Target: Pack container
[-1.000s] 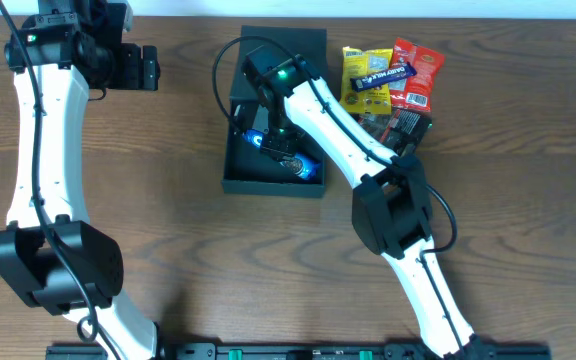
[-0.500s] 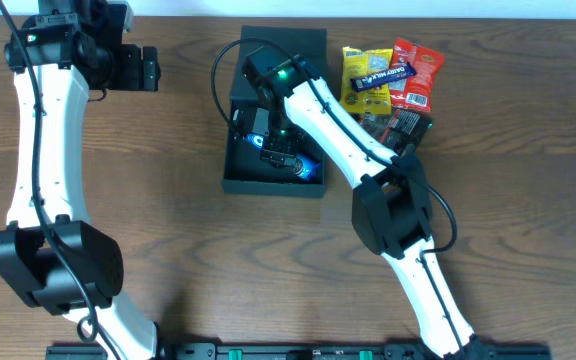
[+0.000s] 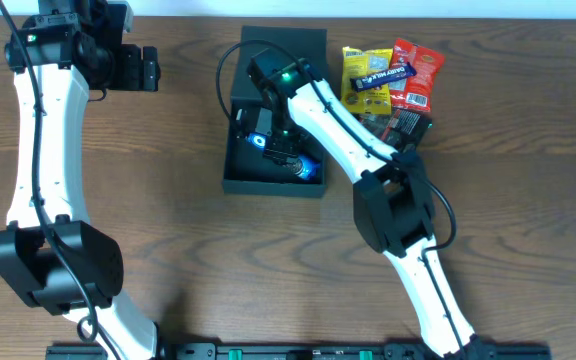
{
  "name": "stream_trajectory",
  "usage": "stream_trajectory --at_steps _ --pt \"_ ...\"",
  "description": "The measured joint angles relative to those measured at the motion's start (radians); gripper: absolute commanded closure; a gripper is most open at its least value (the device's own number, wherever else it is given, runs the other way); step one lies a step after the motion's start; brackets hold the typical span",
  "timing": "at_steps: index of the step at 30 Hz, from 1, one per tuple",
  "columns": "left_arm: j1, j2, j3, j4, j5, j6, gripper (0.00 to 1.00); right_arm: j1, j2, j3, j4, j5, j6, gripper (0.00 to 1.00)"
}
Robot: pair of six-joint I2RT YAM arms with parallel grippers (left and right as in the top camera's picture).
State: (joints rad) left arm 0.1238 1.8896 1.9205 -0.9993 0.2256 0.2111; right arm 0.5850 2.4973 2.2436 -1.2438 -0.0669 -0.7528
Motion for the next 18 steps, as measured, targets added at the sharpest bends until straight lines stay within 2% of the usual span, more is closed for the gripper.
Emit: stream_trajectory --at_steps 13,18 --pt "0.000 0.000 0.000 0.000 0.000 0.004 0.05 -0.003 0.000 -0.022 0.058 0.000 0.000 0.48" --pt "0.000 0.000 0.000 0.000 -0.015 0.007 0.05 -0.003 0.000 -0.022 0.076 0.023 -0.019 0.49"
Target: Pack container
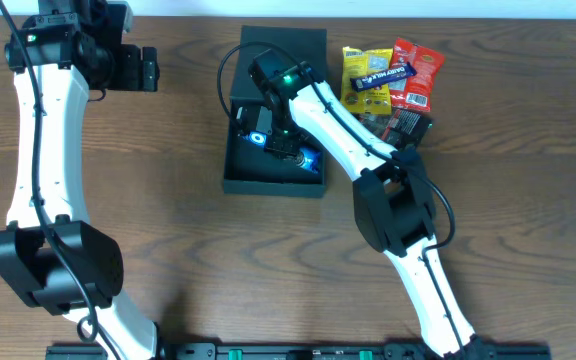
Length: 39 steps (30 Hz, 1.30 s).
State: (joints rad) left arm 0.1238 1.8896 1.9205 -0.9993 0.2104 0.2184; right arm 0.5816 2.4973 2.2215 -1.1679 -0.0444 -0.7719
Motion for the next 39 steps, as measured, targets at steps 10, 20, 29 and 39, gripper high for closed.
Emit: stream_trajectory --at_steps 10,20,29,39 --pt "0.000 0.000 0.000 0.003 -0.008 0.006 0.05 0.000 0.000 0.000 0.040 0.015 -0.077 0.49" --pt "0.000 0.000 0.000 0.004 -0.008 0.008 0.05 0.000 0.000 0.000 0.092 0.025 -0.180 0.50" --pt "0.000 0.000 0.000 0.007 -0.008 0.014 0.05 -0.002 0.000 0.000 0.137 0.102 -0.219 0.46" --pt "0.000 0.000 0.000 0.008 -0.008 0.015 0.04 0.002 -0.002 0.000 0.136 0.151 -0.214 0.21"
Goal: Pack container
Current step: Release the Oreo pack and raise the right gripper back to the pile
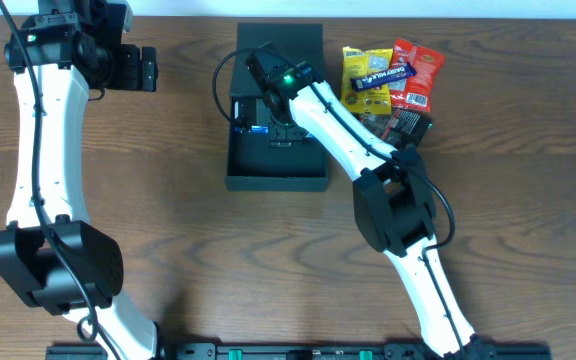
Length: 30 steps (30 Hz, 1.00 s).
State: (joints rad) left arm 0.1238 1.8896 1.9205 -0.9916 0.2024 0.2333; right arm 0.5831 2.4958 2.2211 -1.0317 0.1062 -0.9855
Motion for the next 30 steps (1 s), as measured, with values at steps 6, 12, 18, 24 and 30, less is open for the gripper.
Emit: stream_trajectory --at_steps 6,12,18,24,30 --pt "0.000 0.000 0.000 0.000 0.000 0.000 0.05 0.016 -0.070 -0.008 -0.072 0.013 0.061 0.14" --pt "0.000 0.000 0.000 0.000 0.001 0.000 0.05 0.053 -0.285 -0.010 -0.143 0.016 0.132 0.07" --pt "0.000 0.000 0.000 0.002 0.023 0.000 0.05 0.038 -0.460 -0.008 -0.132 0.014 0.334 0.01" --pt "0.000 0.000 0.000 0.003 0.059 0.000 0.05 -0.106 -0.444 -0.008 -0.062 0.013 0.636 0.01" --pt "0.000 0.000 0.000 0.003 0.076 0.000 0.05 -0.288 -0.410 -0.008 0.042 -0.039 0.863 0.01"
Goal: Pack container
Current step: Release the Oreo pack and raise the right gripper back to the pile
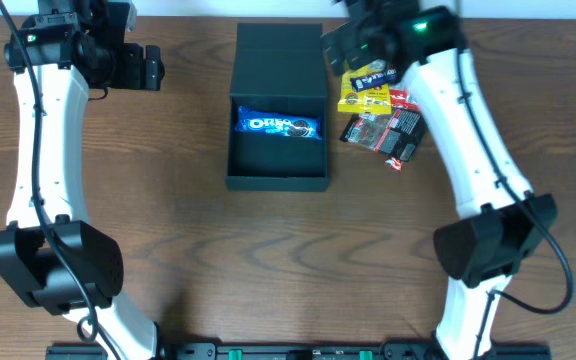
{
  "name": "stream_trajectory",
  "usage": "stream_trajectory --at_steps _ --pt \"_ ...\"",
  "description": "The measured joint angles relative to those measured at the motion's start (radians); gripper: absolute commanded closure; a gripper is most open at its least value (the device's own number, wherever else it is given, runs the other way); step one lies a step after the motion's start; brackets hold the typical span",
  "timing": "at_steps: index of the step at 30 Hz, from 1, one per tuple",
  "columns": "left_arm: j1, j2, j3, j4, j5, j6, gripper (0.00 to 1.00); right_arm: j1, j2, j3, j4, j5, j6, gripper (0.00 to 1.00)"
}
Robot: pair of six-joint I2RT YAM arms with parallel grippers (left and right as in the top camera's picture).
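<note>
The black container (277, 180) stands open in the middle of the table, its lid folded back at the far side. A blue Oreo pack (278, 126) lies flat inside it. To its right lie a yellow snack packet (366, 90), a dark blue bar (373, 72), a red packet (405, 98) and a dark packet (381, 132). My right gripper (340, 45) hovers at the far left corner of that pile, open, with nothing seen in it. Far to the left, my left gripper (149, 68) is open and holds nothing.
The right arm (468, 130) crosses over the right side of the snack pile and hides part of the red packet. The left arm (38, 150) runs down the table's left side. The table's far edge lies just behind both grippers.
The right gripper has let go of the Oreo pack and moved out of the container to the far right, above the snack pile. The pack now lies flat in the container. Left arm unchanged.
The right gripper was low inside the container with the Oreo pack near its front right corner. At each later moment the gripper and pack were farther back in the box. Now the pack rests there alone and the gripper is over the snacks.
</note>
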State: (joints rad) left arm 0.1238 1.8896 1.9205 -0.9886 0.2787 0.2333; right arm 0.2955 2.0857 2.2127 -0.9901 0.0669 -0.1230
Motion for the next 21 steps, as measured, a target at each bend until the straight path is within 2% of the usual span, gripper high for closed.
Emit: stream_trajectory --at_steps 11,21 --pt "0.000 0.000 0.000 -0.001 0.004 0.000 0.05 -0.103 0.235 0.000 0.057 0.075 0.139 0.01" --pt "0.000 0.000 0.000 -0.002 0.004 -0.001 0.05 -0.291 0.293 0.000 0.064 0.008 0.210 0.01"
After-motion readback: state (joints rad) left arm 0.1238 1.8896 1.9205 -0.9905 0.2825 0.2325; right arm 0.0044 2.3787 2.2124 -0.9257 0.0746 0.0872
